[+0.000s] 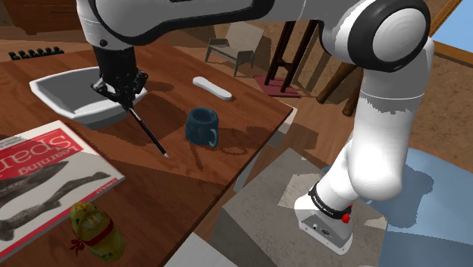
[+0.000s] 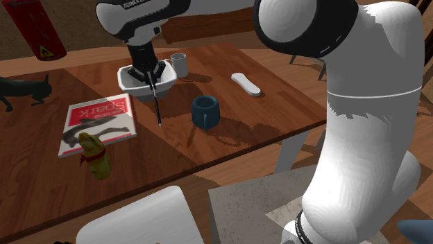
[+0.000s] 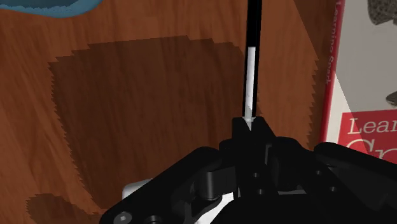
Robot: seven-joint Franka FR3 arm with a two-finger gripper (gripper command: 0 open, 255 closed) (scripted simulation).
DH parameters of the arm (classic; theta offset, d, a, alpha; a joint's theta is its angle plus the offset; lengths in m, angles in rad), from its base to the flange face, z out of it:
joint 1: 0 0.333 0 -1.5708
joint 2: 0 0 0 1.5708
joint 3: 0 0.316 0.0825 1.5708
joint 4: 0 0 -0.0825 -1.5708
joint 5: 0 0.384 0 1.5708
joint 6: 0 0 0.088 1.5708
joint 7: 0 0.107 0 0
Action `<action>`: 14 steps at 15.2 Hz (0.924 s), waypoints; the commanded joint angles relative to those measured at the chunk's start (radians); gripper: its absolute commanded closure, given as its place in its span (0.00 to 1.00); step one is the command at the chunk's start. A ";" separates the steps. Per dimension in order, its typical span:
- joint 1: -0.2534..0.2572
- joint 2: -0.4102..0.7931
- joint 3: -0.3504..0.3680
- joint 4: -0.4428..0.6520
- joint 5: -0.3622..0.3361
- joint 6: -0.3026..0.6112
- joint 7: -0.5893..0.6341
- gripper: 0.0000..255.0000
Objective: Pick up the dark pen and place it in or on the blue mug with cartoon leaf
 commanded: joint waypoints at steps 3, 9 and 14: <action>0.001 -0.008 0.002 0.038 0.005 -0.045 -0.006 1.00; 0.009 -0.009 0.005 0.118 0.008 -0.125 -0.014 1.00; -0.078 -0.173 0.001 -0.091 0.071 -0.064 -0.086 1.00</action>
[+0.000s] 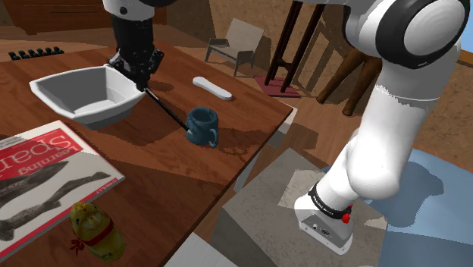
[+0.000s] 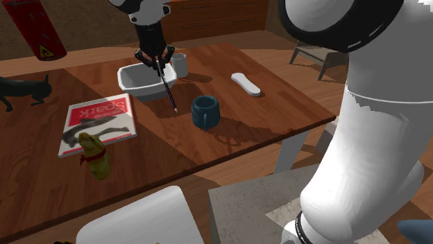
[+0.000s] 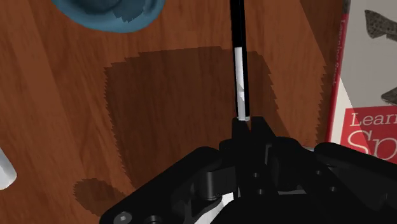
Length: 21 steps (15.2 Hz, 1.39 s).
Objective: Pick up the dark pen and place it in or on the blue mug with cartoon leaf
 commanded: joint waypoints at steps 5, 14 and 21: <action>-0.098 -0.218 -0.032 -0.262 0.090 0.069 -0.130 1.00; -0.140 -0.336 -0.073 -0.455 0.133 0.158 -0.220 1.00; -0.139 -0.314 -0.071 -0.526 0.123 0.250 -0.210 1.00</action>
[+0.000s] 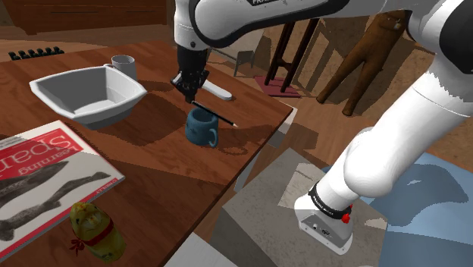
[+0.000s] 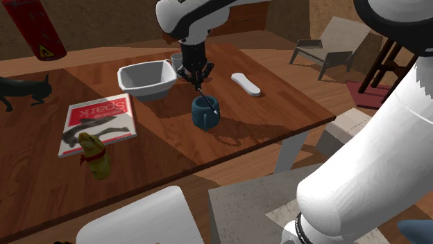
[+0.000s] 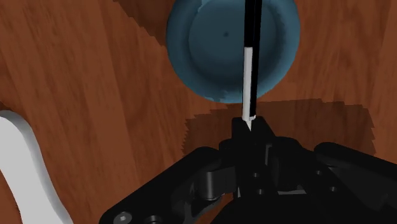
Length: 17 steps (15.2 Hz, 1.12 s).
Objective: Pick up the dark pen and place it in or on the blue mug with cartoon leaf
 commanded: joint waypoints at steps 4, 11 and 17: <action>0.001 0.018 0.002 -0.038 -0.008 0.056 0.010 1.00; 0.001 0.018 0.002 -0.038 -0.008 0.055 0.010 1.00; 0.001 0.018 0.002 -0.038 -0.008 0.056 0.010 0.00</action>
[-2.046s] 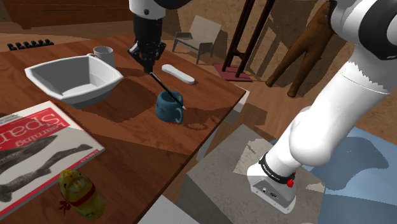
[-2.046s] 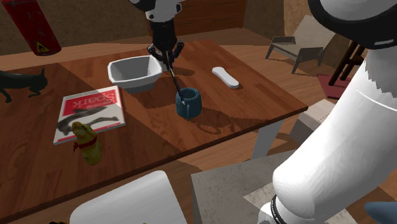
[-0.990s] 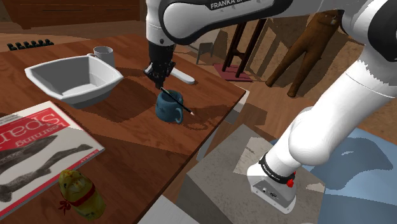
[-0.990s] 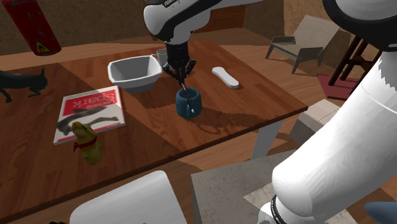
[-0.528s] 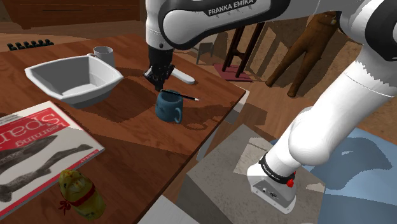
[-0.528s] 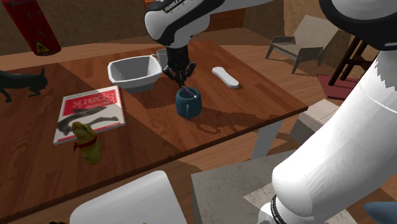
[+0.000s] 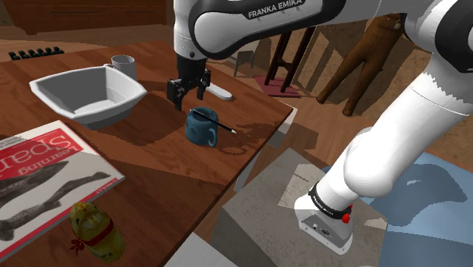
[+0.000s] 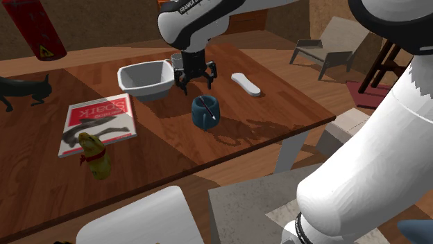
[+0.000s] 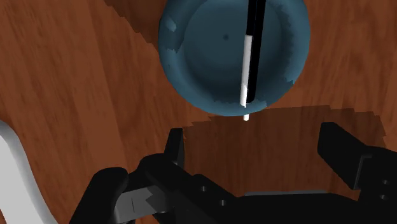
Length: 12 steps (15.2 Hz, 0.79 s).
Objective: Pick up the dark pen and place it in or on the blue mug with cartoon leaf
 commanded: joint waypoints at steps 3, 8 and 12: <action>0.001 -0.030 0.000 0.069 0.014 -0.098 -0.010 0.00; 0.001 -0.036 0.000 0.090 0.016 -0.124 -0.011 0.00; 0.001 -0.036 0.000 0.089 0.016 -0.123 -0.011 0.00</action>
